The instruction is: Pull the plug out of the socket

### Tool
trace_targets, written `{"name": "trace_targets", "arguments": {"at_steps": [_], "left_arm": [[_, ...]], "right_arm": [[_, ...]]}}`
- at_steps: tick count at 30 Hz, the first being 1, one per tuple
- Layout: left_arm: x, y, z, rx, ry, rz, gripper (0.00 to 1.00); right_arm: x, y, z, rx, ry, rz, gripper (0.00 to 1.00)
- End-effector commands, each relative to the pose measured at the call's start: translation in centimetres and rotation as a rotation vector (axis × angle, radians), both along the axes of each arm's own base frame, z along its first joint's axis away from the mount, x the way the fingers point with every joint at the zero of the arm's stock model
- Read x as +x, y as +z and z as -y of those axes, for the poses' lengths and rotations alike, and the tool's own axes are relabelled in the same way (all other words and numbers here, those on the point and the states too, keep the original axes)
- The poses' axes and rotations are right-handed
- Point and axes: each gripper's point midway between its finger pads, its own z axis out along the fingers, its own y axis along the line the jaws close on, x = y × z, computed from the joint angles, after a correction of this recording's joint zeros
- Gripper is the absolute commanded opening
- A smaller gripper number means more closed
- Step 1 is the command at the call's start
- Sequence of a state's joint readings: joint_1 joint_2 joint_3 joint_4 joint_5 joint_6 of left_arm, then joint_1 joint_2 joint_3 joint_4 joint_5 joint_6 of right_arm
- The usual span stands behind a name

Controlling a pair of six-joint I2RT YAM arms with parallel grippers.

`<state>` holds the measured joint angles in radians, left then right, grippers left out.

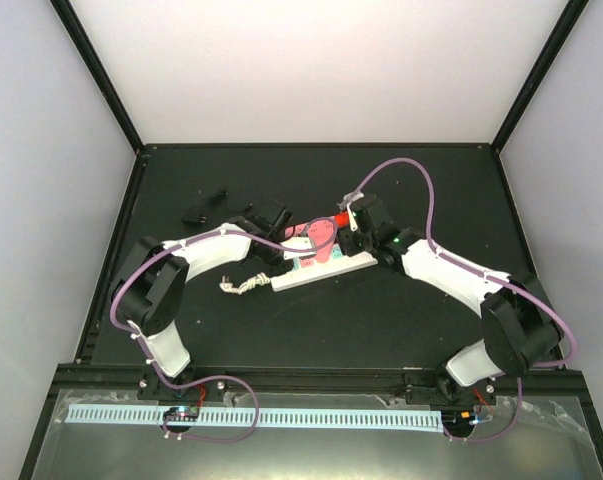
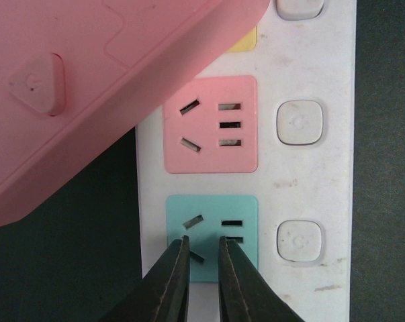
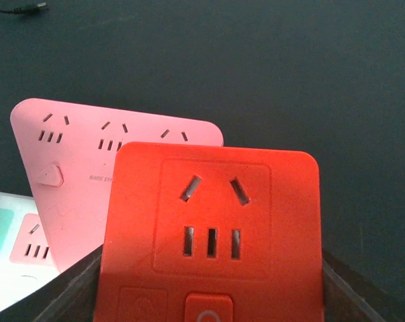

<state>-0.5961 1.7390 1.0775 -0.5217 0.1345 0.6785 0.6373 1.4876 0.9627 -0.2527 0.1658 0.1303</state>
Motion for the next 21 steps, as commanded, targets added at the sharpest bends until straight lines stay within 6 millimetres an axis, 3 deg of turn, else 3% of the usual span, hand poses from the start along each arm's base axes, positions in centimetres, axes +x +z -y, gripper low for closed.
{"name": "trace_targets", "arguments": {"at_steps": [1, 6, 10, 16, 21], "left_arm": [[-3.0, -4.0, -2.0, 0.116, -0.001, -0.141, 0.14], [-3.1, -3.6, -1.9, 0.109, 0.004, -0.145, 0.14], [-2.9, -2.1, -1.7, 0.082, 0.016, -0.134, 0.15], [-2.3, 1.7, -1.1, -0.003, 0.044, -0.106, 0.21], [-2.0, 5.5, -0.7, -0.081, 0.053, -0.058, 0.33]], "right_arm": [[1.1, 2.4, -0.4, 0.056, -0.005, 0.058, 0.23], [1.4, 2.7, 0.5, 0.056, -0.024, 0.057, 0.23], [1.6, 3.6, 1.5, 0.08, -0.037, 0.053, 0.23], [2.1, 5.9, 2.2, 0.111, -0.044, 0.078, 0.24], [2.5, 8.5, 2.2, 0.149, -0.04, 0.107, 0.24]]}}
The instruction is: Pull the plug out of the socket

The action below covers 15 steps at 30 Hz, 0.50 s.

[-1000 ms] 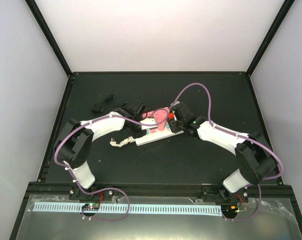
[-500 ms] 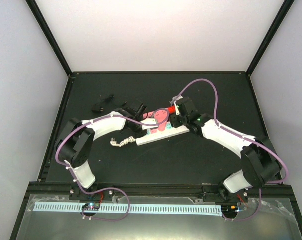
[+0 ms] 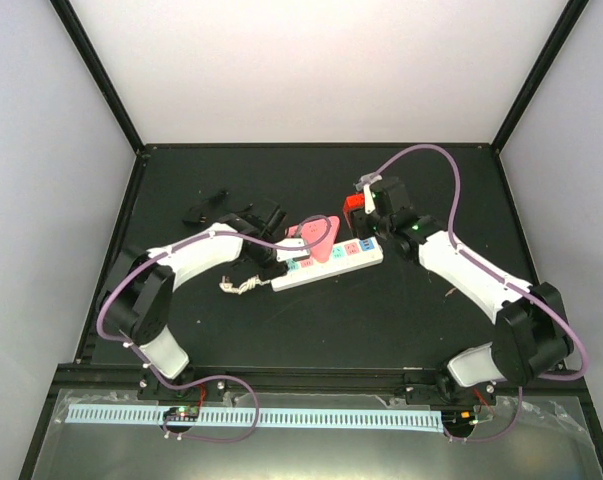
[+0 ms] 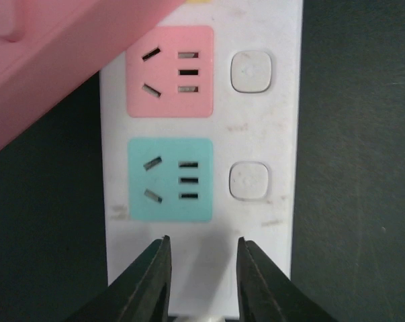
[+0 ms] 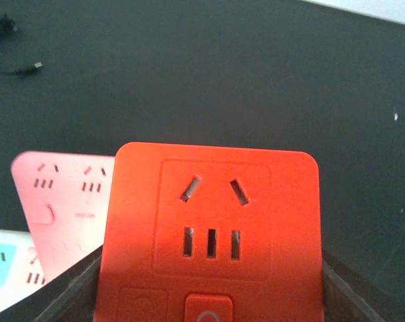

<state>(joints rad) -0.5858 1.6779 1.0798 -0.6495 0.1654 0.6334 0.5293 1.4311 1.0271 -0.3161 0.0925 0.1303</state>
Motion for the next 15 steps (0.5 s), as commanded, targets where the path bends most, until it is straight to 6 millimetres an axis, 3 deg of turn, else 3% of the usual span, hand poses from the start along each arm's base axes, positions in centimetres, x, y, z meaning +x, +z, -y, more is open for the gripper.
{"name": "trace_targets", "arguments": {"at_steps": [1, 3, 8, 15], "left_arm": [[0.2, 5.1, 0.6, -0.096, 0.019, 0.04, 0.37], [0.2, 6.8, 0.6, -0.132, 0.029, 0.061, 0.49], [0.2, 11.4, 0.1, -0.214, 0.077, 0.146, 0.96], [-0.4, 19.0, -0.6, -0.36, 0.132, 0.314, 0.99]], "right_arm": [[0.7, 5.2, -0.5, 0.08, 0.012, 0.093, 0.24], [0.8, 6.2, -0.6, 0.094, 0.013, 0.101, 0.24], [0.7, 8.9, -1.0, 0.152, 0.021, 0.103, 0.24], [-0.5, 11.8, -3.0, 0.307, 0.074, 0.045, 0.25]]}}
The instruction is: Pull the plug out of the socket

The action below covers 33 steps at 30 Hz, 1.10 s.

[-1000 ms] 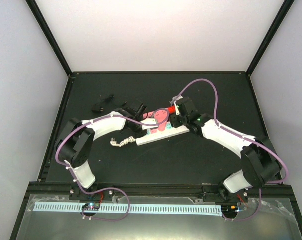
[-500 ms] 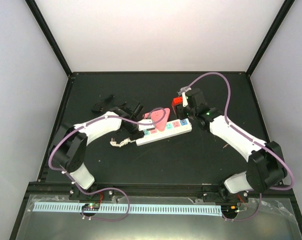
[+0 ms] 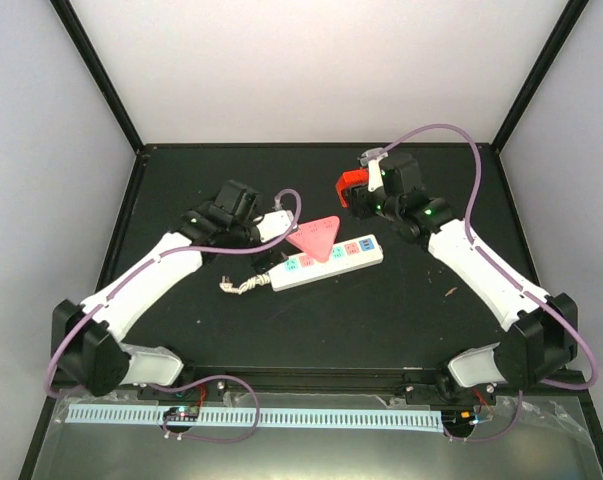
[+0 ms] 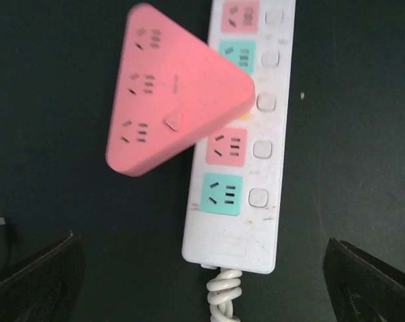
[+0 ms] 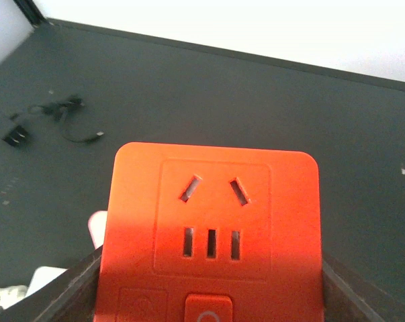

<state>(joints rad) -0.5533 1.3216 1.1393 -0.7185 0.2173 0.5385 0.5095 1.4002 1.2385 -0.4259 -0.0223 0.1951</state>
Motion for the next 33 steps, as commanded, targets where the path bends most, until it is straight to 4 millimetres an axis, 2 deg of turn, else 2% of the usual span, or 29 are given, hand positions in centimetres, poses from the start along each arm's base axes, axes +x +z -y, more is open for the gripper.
{"name": "trace_targets", "arguments": {"at_steps": [1, 5, 10, 14, 23, 33], "left_arm": [[-0.5, 6.2, -0.2, -0.13, 0.042, 0.104, 0.99], [-1.7, 9.3, -0.3, -0.208, 0.021, 0.17, 0.99], [-2.6, 11.5, -0.4, -0.228, 0.001, 0.182, 0.99], [-2.7, 12.7, 0.1, -0.269, -0.017, 0.2, 0.99], [-2.3, 13.7, 1.5, -0.326, -0.054, 0.194, 0.99], [-1.5, 13.8, 3.3, -0.337, -0.072, 0.165, 0.97]], "right_arm": [[-1.4, 3.7, -1.6, 0.156, 0.061, -0.014, 0.25], [-2.3, 5.4, -2.6, 0.23, 0.122, -0.006, 0.27], [-4.2, 7.6, -4.4, 0.346, 0.238, -0.011, 0.29], [-5.5, 8.1, -6.1, 0.453, 0.321, -0.079, 0.3], [-7.3, 6.3, -9.5, 0.51, 0.421, -0.213, 0.3], [-9.3, 5.3, -11.9, 0.536, 0.49, -0.279, 0.3]]}}
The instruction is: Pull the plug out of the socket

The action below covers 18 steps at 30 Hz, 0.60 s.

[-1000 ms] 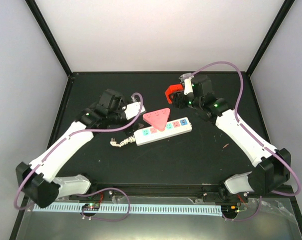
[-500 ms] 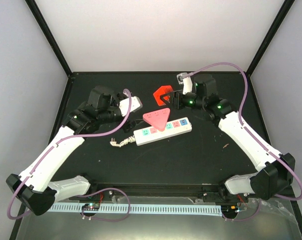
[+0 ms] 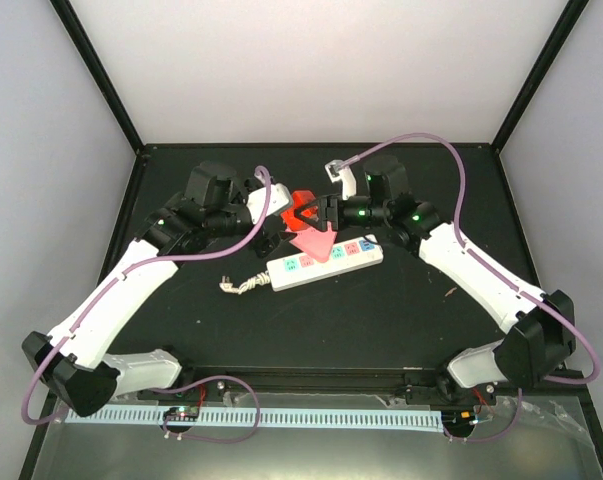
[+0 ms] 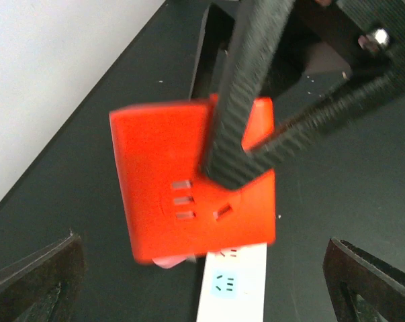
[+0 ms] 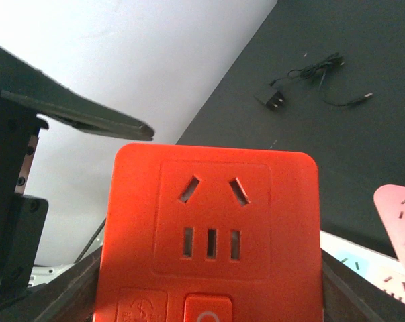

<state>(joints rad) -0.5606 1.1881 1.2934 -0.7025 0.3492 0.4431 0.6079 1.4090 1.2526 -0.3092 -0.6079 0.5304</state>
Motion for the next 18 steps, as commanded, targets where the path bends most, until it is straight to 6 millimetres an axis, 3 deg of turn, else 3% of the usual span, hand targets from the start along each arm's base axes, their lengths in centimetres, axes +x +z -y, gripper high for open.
{"name": "trace_targets", "arguments": {"at_steps": [1, 6, 14, 18], "left_arm": [[0.1, 2.1, 1.6, -0.054, -0.038, 0.013, 0.96], [0.1, 1.6, 2.5, -0.034, -0.054, 0.008, 0.89], [1.5, 0.8, 2.3, 0.014, 0.013, 0.037, 0.65], [1.7, 0.1, 2.1, 0.03, 0.028, 0.028, 0.69]], "right_arm": [[-0.9, 1.0, -1.3, 0.054, 0.045, 0.011, 0.3], [-1.4, 0.6, -1.8, 0.062, 0.054, -0.009, 0.31], [-1.5, 0.4, -2.0, 0.072, 0.046, -0.036, 0.33], [-1.3, 0.3, -2.0, 0.073, 0.027, -0.048, 0.34]]}}
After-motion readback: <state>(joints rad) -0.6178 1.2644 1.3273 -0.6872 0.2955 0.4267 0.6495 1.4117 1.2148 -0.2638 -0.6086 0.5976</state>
